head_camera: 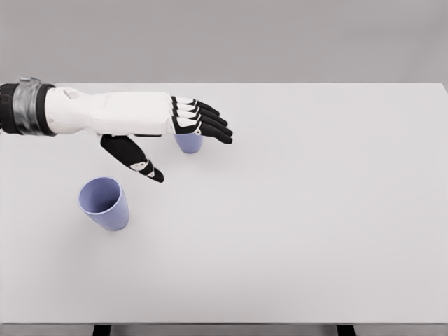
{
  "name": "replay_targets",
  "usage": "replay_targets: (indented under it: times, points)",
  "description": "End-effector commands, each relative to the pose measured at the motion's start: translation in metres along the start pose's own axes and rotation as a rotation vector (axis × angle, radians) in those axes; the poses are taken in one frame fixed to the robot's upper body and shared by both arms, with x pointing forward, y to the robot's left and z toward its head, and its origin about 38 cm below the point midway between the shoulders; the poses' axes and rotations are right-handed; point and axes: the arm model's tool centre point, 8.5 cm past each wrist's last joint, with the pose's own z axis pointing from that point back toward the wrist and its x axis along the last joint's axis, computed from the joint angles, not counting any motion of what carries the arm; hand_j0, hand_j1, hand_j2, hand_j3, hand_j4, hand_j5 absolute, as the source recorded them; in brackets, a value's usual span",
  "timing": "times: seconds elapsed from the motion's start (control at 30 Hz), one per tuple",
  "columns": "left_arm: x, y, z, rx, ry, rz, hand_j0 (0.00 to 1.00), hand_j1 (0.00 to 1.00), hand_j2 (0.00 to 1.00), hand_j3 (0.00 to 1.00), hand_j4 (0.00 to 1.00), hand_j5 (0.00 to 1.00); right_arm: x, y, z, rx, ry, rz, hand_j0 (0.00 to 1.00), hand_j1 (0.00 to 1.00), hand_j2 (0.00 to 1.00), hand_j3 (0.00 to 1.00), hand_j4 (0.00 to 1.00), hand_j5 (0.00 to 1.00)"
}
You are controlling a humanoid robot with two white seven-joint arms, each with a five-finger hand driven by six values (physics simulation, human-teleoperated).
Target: Place the right cup on the left cup with left arm
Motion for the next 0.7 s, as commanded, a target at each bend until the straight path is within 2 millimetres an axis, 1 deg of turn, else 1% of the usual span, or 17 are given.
replay_targets:
  times: [0.0, 0.07, 0.1, 0.13, 0.17, 0.3, 0.37, 0.4, 0.43, 0.5, 0.53, 0.57, 0.6, 0.63, 0.67]
  points:
    - [-0.001, -0.005, -0.001, -0.006, -0.001, 0.022, 1.00, 1.00, 1.00, 1.00, 1.00, 1.00, -0.001, 0.000, 0.000, 0.001, 0.003, -0.003, 1.00, 1.00, 1.00, 1.00, 1.00, 1.00]
    - [-0.002, -0.003, 0.001, -0.008, 0.008, 0.014, 1.00, 1.00, 1.00, 1.00, 1.00, 1.00, -0.011, 0.003, 0.000, 0.004, 0.016, -0.014, 1.00, 1.00, 1.00, 1.00, 1.00, 1.00]
    - [-0.001, -0.001, 0.000, -0.008, 0.006, 0.007, 1.00, 1.00, 1.00, 1.00, 1.00, 1.00, -0.011, 0.003, 0.000, 0.004, 0.013, -0.012, 1.00, 1.00, 1.00, 1.00, 1.00, 1.00]
    - [0.001, 0.008, 0.000, -0.004, 0.004, -0.014, 1.00, 1.00, 1.00, 1.00, 1.00, 1.00, -0.010, 0.002, 0.000, 0.004, 0.013, -0.010, 1.00, 1.00, 1.00, 1.00, 1.00, 1.00]
    - [0.002, 0.013, 0.001, -0.003, 0.006, -0.026, 1.00, 1.00, 1.00, 1.00, 1.00, 1.00, -0.010, 0.002, 0.000, 0.004, 0.015, -0.007, 1.00, 1.00, 1.00, 1.00, 1.00, 1.00]
    - [-0.001, 0.009, 0.005, -0.037, 0.043, -0.064, 1.00, 1.00, 1.00, 1.00, 1.00, 1.00, -0.010, 0.002, 0.000, 0.004, 0.014, -0.009, 1.00, 1.00, 1.00, 1.00, 1.00, 1.00]
    - [0.001, 0.017, 0.006, -0.033, 0.047, -0.089, 1.00, 1.00, 1.00, 1.00, 1.00, 1.00, -0.010, 0.003, 0.000, 0.004, 0.014, -0.011, 1.00, 1.00, 1.00, 1.00, 1.00, 1.00]
    - [0.001, 0.018, 0.006, -0.035, 0.049, -0.091, 1.00, 1.00, 1.00, 1.00, 1.00, 1.00, -0.010, 0.002, 0.000, 0.004, 0.013, -0.010, 1.00, 1.00, 1.00, 1.00, 1.00, 1.00]
    - [-0.004, 0.018, 0.009, -0.036, 0.067, -0.090, 1.00, 1.00, 1.00, 1.00, 1.00, 1.00, -0.010, 0.002, 0.000, 0.004, 0.014, -0.009, 1.00, 1.00, 1.00, 1.00, 1.00, 1.00]
    - [-0.011, 0.015, 0.012, -0.058, 0.100, -0.103, 1.00, 1.00, 1.00, 1.00, 1.00, 1.00, -0.011, 0.003, 0.000, 0.004, 0.014, -0.011, 1.00, 1.00, 1.00, 1.00, 1.00, 1.00]
    - [-0.010, 0.013, 0.008, -0.060, 0.088, -0.103, 1.00, 1.00, 1.00, 1.00, 1.00, 1.00, -0.010, 0.002, 0.000, 0.004, 0.013, -0.010, 1.00, 1.00, 1.00, 1.00, 1.00, 1.00]
    - [-0.012, 0.003, -0.004, -0.102, 0.068, -0.086, 1.00, 1.00, 1.00, 1.00, 1.00, 1.00, -0.010, 0.002, 0.000, 0.004, 0.013, -0.010, 1.00, 1.00, 1.00, 1.00, 1.00, 1.00]
    - [-0.023, -0.008, -0.010, -0.188, 0.131, -0.035, 1.00, 1.00, 1.00, 1.00, 1.00, 1.00, -0.010, 0.003, 0.000, 0.004, 0.014, -0.011, 1.00, 1.00, 1.00, 1.00, 1.00, 1.00]
    - [-0.032, -0.014, -0.012, -0.233, 0.198, 0.012, 1.00, 1.00, 1.00, 1.00, 1.00, 1.00, -0.011, 0.003, 0.000, 0.004, 0.014, -0.011, 1.00, 1.00, 1.00, 1.00, 1.00, 1.00]
    - [-0.040, -0.015, -0.018, -0.234, 0.236, 0.040, 1.00, 1.00, 1.00, 1.00, 1.00, 1.00, -0.010, 0.002, 0.000, 0.004, 0.013, -0.010, 1.00, 1.00, 1.00, 1.00, 1.00, 1.00]
